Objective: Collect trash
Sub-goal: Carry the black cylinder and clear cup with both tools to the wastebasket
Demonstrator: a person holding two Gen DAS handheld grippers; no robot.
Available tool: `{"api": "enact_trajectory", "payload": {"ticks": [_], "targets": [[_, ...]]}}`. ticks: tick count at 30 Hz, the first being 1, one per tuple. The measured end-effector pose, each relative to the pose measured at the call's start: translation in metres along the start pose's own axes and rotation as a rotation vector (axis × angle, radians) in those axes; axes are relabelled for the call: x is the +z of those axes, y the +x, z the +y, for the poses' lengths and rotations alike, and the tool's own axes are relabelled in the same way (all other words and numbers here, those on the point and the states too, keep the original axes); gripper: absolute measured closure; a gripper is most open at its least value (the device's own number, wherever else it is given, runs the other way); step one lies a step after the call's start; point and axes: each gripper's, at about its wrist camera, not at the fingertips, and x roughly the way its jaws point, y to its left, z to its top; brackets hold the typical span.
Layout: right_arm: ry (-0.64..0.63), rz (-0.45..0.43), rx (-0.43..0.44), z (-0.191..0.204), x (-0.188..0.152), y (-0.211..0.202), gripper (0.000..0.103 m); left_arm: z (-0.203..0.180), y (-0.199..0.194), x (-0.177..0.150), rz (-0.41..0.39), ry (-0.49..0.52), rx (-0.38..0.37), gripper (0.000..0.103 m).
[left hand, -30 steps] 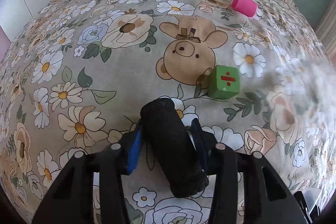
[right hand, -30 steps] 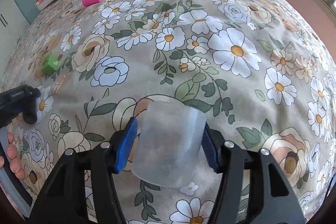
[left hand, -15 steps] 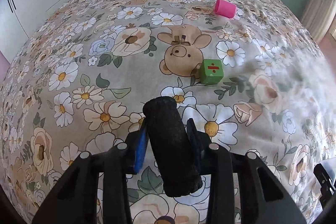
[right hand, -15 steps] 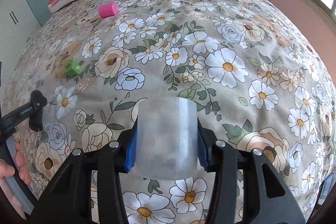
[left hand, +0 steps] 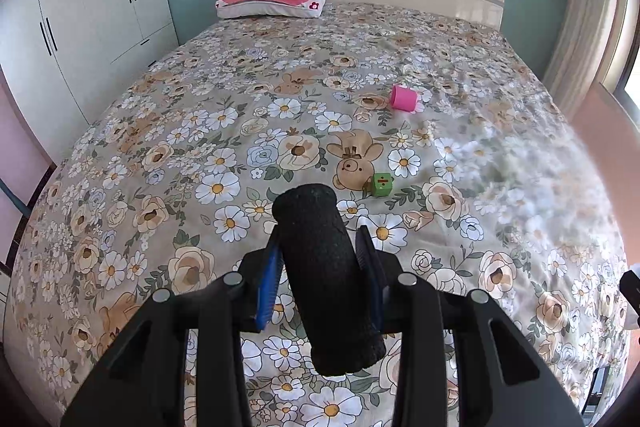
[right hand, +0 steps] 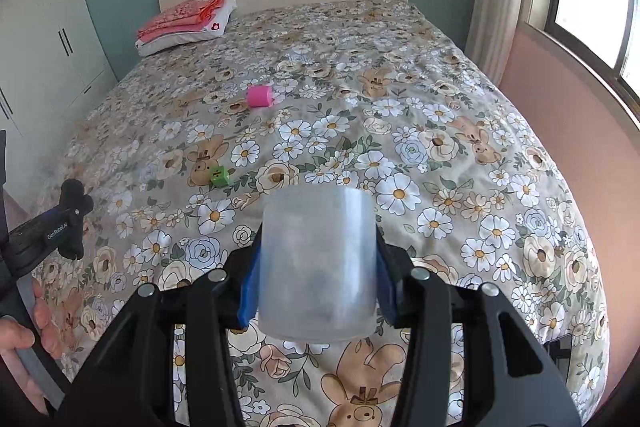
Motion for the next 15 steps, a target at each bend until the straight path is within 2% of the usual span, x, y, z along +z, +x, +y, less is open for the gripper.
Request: {"api": "enact_trajectory", "payload": {"ticks": [7,15], "targets": [[-0.022,-0.095,0.007,0.008,0.002,-0.113,0.055,0.012,-0.119,-0.006,-0.117,0.053,0.002,0.065],[-0.038,-0.177,0.059,0.024,-0.020,-0.233,0.055,0.024,-0.246,-0.032,-0.225,0.071,-0.006,0.065]]}}
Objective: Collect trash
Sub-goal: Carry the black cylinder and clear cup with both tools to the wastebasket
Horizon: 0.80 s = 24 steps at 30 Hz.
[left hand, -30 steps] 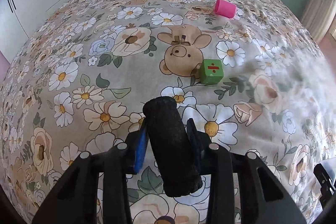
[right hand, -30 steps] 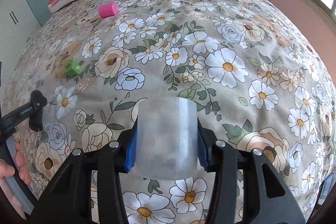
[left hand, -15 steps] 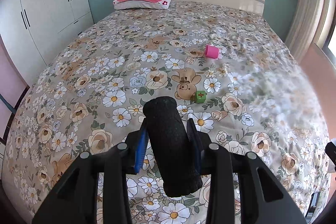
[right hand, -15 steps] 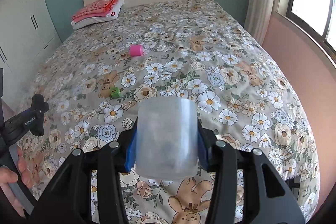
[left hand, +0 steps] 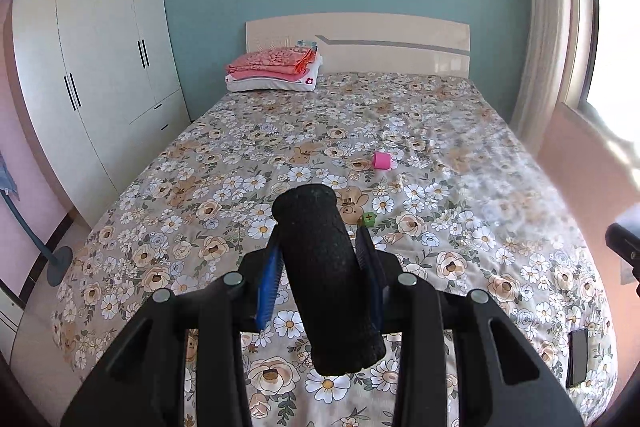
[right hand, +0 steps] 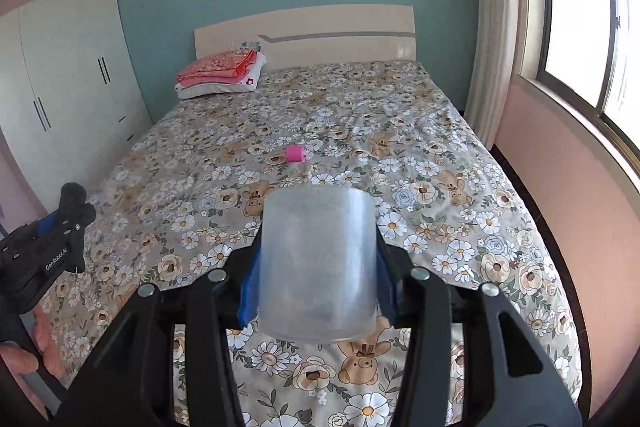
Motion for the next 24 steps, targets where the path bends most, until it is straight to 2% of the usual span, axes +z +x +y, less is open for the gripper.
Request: {"api": "enact_trajectory", "payload": {"ticks": [8,15,18,24], "targets": [[-0.029,-0.075,0.043,0.015,-0.024,-0.117,0.055,0.021,-0.123,-0.022,-0.095,0.014,-0.009,0.065],[-0.044,-0.107,0.106,0.011,-0.063,-0.202,0.055,0.041,-0.212,-0.064,-0.145,0.037,-0.032,0.065],[-0.059,-0.116,0.137,0.006,-0.086,-0.234,0.055,0.047,-0.244,-0.089,-0.159,0.059,-0.040,0.065],[-0.142,-0.162,0.171,-0.001,-0.142,-0.292,0.055,0.055,-0.283,-0.144,-0.162,0.120,-0.069,0.065]]}}
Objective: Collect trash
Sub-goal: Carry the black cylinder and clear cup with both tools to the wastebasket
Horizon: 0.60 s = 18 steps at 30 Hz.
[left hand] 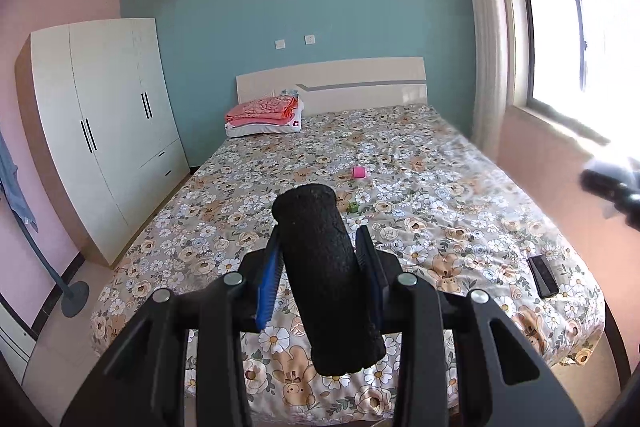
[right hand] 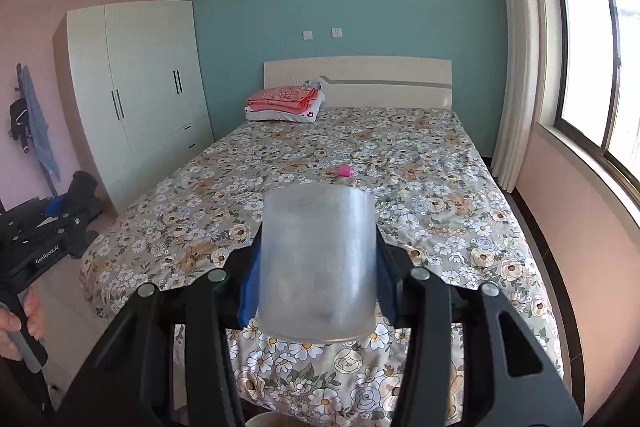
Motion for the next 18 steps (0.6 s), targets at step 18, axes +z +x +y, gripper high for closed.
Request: {"api": "enact_trajectory", "payload": {"ticks": [18], "targets": [[-0.201,0.071,0.104,0.018,-0.180,-0.039,0.055,-0.032,-0.024,-0.176,0.174,0.168,-0.175,0.065]]}}
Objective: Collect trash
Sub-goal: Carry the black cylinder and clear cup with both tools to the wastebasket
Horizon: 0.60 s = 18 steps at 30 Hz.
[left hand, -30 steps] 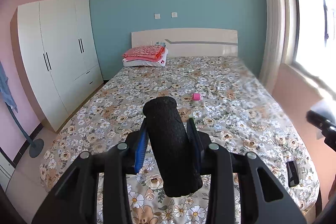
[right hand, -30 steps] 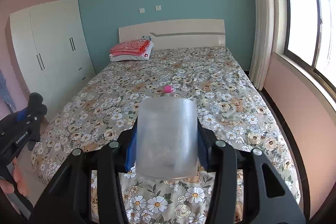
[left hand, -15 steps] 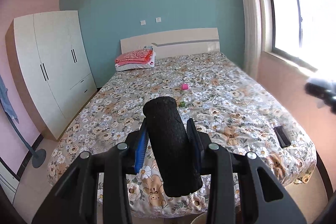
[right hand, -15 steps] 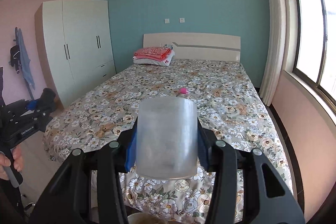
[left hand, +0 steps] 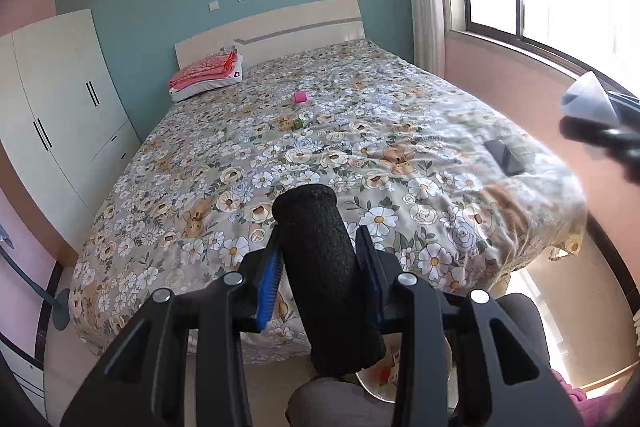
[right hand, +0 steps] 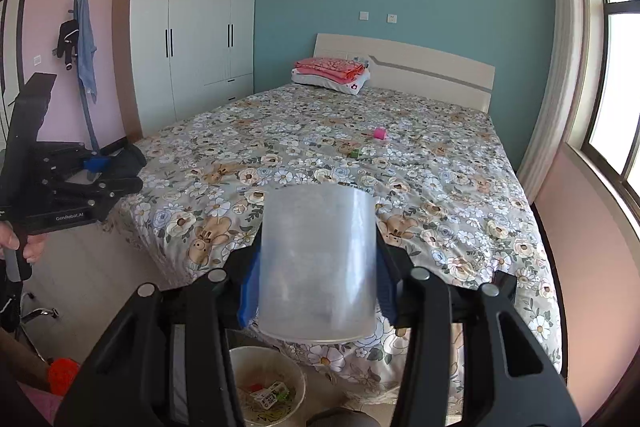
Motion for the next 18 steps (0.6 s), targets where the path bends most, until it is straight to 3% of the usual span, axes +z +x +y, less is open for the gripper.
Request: {"api": "enact_trajectory", "payload": {"ticks": [8,13,18], "targets": [[0.013,0.163,0.073,0.011,-0.089,0.057,0.055,-0.016,0.070,-0.075,0.172,-0.007,-0.108,0.065],[0.074,0.258,0.106,0.013,-0.145,0.092,0.055,-0.015,0.114,-0.126,0.270,-0.084,-0.149,0.065],[0.166,0.324,0.142,0.013,-0.190,0.124,0.055,-0.015,0.142,-0.169,0.309,-0.169,-0.146,0.065]]}}
